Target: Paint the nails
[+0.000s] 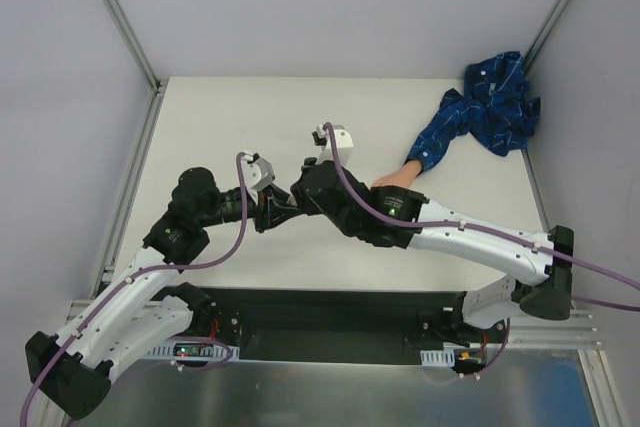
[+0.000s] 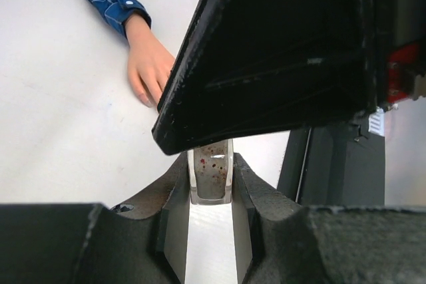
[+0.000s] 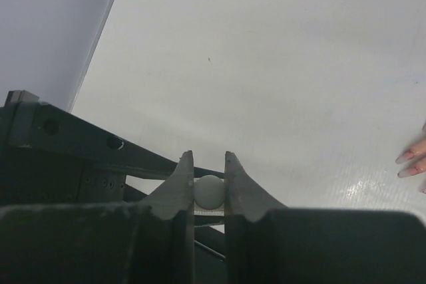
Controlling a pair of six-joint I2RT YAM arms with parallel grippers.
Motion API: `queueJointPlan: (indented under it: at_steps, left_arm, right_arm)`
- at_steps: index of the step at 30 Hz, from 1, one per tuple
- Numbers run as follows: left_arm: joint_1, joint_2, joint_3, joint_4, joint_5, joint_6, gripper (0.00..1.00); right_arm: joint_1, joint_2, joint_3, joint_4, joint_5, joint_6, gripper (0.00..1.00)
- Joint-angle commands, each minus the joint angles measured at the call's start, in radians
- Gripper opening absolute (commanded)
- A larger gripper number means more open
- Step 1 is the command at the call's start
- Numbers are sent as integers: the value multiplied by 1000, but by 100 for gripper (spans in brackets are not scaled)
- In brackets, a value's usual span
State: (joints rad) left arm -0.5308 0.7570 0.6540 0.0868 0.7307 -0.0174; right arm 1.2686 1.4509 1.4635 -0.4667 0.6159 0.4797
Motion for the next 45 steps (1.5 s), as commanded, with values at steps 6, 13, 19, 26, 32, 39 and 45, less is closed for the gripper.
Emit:
queueJointPlan:
  at_steps: [6, 13, 19, 26, 32, 39, 45]
  left_arm:
    - [-9, -15, 19, 122, 396, -11, 0]
    - [-9, -4, -8, 215, 457, -49, 0]
    - [-8, 8, -2, 180, 411, -26, 0]
    - [-8, 7, 6, 117, 238, 8, 0]
    - [-8, 25, 21, 59, 125, 8, 0]
    - [-8, 21, 22, 47, 49, 8, 0]
    - [-9, 21, 26, 47, 35, 5, 0]
  right_arm:
    - [-139, -260, -363, 558, -794, -620, 0]
    - [-353, -302, -528, 795, -1337, -532, 0]
    - [-353, -297, -506, 763, -1260, -484, 0]
    - [-315, -348, -401, 443, -923, -400, 65]
    - [-270, -368, -274, 179, -625, -215, 87]
    - [-106, -233, -36, -98, -242, -99, 75]
    - [-40, -126, 52, -155, -97, -35, 65]
